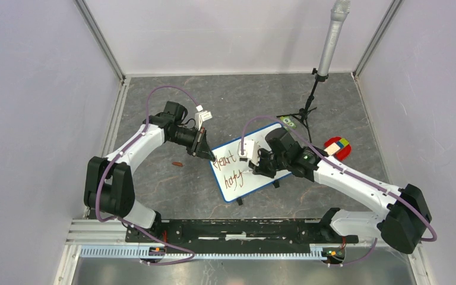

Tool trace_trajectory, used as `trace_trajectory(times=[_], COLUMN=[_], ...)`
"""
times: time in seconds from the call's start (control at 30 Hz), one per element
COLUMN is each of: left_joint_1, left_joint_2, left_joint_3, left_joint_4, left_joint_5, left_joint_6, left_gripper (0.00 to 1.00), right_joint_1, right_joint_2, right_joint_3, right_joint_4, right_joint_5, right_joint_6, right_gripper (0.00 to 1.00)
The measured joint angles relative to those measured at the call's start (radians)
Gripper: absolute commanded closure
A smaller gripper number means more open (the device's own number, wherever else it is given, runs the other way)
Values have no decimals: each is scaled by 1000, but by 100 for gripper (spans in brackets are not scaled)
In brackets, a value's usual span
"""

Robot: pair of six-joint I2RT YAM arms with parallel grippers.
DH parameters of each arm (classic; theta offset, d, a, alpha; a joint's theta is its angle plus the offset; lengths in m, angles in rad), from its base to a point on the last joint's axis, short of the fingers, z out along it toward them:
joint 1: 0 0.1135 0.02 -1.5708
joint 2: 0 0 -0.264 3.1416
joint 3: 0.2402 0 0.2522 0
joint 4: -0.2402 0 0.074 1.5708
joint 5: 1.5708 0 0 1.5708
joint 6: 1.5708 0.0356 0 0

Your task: Write a sentence on the whiteboard

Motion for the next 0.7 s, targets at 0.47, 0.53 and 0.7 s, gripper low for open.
trace_trajectory(times=[0.47,0.53,0.7], left_joint_1=[0,0,-1], left_joint_2=[0,0,0], left_joint_3=[2,2,3], left_joint_4=[0,0,-1], left_joint_5=[-1,-1,-1], left_joint_6=[0,0,0], left_gripper=[98,98,98], right_joint_1=[-35,-31,-13], right_joint_2=[-18,-18,-18], right_joint_3=[-22,-30,-40], right_joint_4=[-10,-10,-9], right_joint_5=[-28,-32,-35], right_joint_6=[-16,-18,-18], right_gripper=[100,100,100])
